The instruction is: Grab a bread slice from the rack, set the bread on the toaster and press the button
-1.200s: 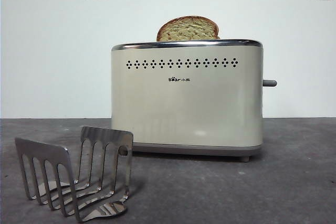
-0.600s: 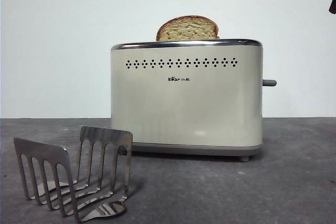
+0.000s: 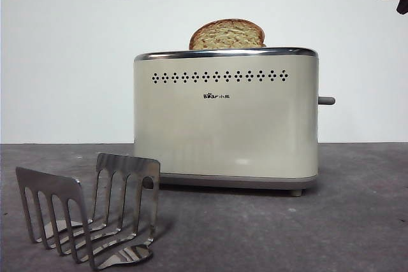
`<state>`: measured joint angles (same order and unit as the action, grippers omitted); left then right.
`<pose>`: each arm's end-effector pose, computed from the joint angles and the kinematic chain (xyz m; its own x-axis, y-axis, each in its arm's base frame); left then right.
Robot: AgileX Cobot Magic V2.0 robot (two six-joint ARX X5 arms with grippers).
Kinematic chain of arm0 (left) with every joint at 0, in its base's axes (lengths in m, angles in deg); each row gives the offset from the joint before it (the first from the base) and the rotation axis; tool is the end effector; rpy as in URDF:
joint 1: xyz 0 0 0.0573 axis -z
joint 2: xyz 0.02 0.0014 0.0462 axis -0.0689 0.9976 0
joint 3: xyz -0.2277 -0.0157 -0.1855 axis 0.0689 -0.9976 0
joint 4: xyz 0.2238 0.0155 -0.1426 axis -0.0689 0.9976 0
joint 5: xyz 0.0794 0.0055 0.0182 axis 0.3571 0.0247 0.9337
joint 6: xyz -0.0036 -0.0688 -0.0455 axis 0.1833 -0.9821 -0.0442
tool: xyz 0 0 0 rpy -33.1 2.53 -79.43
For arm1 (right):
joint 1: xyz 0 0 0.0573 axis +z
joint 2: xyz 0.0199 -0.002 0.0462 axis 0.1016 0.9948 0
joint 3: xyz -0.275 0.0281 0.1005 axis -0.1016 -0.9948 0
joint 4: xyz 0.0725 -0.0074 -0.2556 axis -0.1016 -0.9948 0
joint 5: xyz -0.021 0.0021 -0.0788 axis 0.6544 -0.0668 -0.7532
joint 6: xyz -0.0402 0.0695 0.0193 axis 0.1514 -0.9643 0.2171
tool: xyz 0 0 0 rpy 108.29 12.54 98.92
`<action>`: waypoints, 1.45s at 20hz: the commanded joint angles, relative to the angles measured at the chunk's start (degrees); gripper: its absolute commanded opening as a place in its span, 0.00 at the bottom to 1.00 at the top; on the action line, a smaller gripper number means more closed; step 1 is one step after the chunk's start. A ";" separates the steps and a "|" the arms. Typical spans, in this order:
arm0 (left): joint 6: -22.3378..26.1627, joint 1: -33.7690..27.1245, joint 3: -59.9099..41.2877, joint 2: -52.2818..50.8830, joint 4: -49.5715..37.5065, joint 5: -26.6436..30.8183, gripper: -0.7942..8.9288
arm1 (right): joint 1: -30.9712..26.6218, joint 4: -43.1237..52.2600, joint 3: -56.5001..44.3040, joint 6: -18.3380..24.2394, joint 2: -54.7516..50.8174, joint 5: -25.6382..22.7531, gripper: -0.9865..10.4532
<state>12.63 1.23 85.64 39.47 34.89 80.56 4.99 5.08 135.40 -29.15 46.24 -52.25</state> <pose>0.1189 0.0029 0.1455 0.9857 0.0057 -0.1683 -0.0059 1.0000 -0.0008 0.2530 0.0181 0.3483 0.6796 0.3070 -0.6662 -0.2488 0.9509 0.1844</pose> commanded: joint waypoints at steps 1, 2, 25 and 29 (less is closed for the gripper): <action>-0.35 0.92 -0.61 -0.15 -0.26 -0.15 0.08 | 0.09 0.31 0.09 0.46 0.07 -0.11 0.09; -0.35 1.22 -0.61 -0.15 -0.26 -0.07 0.08 | 0.07 0.33 0.09 0.46 0.07 -0.11 0.09; -0.94 1.25 -0.61 0.46 -0.96 0.44 0.08 | 0.02 18.80 -19.61 0.46 -21.70 -6.21 0.09; -0.94 1.27 -0.61 0.57 -0.96 0.44 0.08 | 0.02 39.76 -44.11 0.31 -41.11 -10.56 0.09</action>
<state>12.17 2.41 85.64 40.01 34.32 80.83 4.97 43.14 94.77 -29.15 6.68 -62.79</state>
